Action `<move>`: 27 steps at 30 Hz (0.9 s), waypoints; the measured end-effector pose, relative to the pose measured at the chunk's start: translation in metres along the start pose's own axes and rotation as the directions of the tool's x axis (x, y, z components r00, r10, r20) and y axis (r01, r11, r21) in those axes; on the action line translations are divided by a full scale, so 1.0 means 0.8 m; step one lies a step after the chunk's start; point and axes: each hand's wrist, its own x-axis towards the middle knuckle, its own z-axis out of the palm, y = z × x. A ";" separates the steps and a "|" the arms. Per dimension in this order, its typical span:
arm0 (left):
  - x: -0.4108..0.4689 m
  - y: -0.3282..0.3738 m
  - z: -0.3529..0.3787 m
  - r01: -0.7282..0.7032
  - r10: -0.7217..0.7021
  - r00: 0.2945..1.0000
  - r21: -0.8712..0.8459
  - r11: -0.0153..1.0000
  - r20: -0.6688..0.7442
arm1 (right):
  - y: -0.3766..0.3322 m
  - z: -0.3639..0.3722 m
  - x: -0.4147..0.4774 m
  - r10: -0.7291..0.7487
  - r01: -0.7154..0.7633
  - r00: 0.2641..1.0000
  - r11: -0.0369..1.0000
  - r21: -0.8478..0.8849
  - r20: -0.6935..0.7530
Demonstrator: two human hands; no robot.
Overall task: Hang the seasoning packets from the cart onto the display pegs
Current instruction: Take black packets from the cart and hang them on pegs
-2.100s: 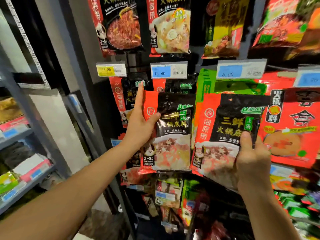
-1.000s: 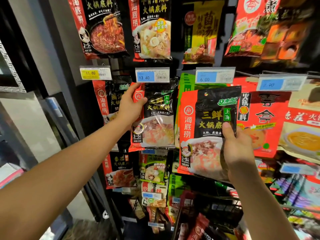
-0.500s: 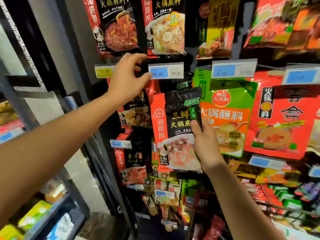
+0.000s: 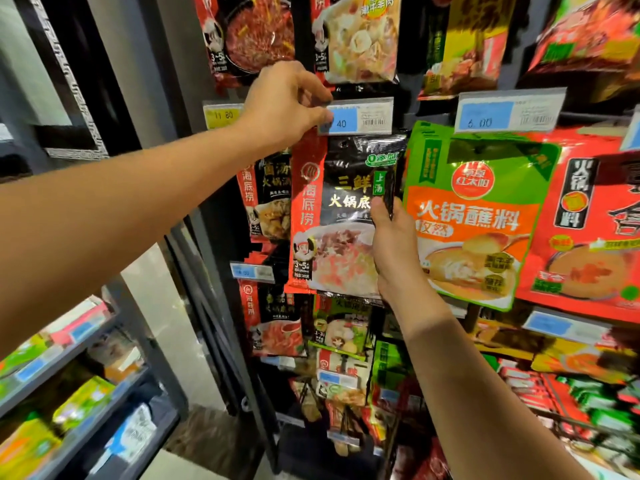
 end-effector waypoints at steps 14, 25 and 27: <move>0.001 0.000 -0.001 0.022 -0.021 1.000 -0.040 0.999 0.020 | -0.011 0.010 0.018 0.053 -0.053 0.997 0.999 -0.006 -0.052; -0.003 0.001 0.000 0.047 -0.045 0.998 -0.068 0.997 0.032 | -0.010 -0.005 0.008 0.084 -0.086 0.996 0.995 -0.052 -0.044; -0.003 0.001 -0.001 0.042 -0.040 0.999 -0.059 0.997 0.031 | -0.010 -0.006 0.004 0.046 -0.047 0.999 0.996 -0.071 -0.014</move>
